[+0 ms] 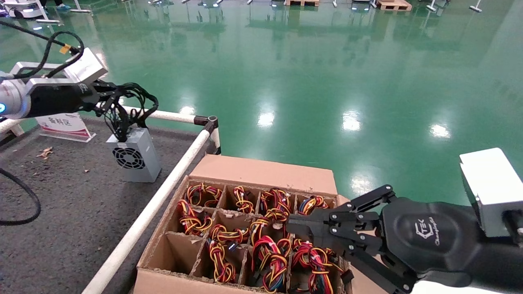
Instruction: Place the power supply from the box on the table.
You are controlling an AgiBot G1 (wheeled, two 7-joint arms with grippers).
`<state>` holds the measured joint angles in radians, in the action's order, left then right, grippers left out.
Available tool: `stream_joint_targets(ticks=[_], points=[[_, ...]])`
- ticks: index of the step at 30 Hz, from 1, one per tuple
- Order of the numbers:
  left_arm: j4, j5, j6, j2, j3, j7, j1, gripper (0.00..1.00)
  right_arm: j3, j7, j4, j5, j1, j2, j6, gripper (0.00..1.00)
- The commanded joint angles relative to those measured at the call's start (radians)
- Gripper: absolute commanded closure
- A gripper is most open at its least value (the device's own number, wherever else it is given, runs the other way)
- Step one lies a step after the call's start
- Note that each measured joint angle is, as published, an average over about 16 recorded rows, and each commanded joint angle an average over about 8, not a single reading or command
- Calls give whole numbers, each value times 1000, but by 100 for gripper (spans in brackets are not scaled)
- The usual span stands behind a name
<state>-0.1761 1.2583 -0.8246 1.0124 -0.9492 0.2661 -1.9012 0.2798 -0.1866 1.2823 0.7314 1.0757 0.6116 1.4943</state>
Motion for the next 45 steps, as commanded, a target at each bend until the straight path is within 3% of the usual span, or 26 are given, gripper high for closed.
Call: stream_joint_targets(ticks=[1,6,8,45], points=[[6,-2,-7,0,-1,-1,-1,69,0,0,0,0,0,0,0,100],[18,0,-30,0,-11,-15,-12,9,0,0,0,0,0,0,0,100],[22,2,-39,0,-16,-21,-17,0,0,0,0,0,0,0,0,100],[67,42,-169,21,-103,-110,-96,0,0,0,0,0,0,0,0,100]])
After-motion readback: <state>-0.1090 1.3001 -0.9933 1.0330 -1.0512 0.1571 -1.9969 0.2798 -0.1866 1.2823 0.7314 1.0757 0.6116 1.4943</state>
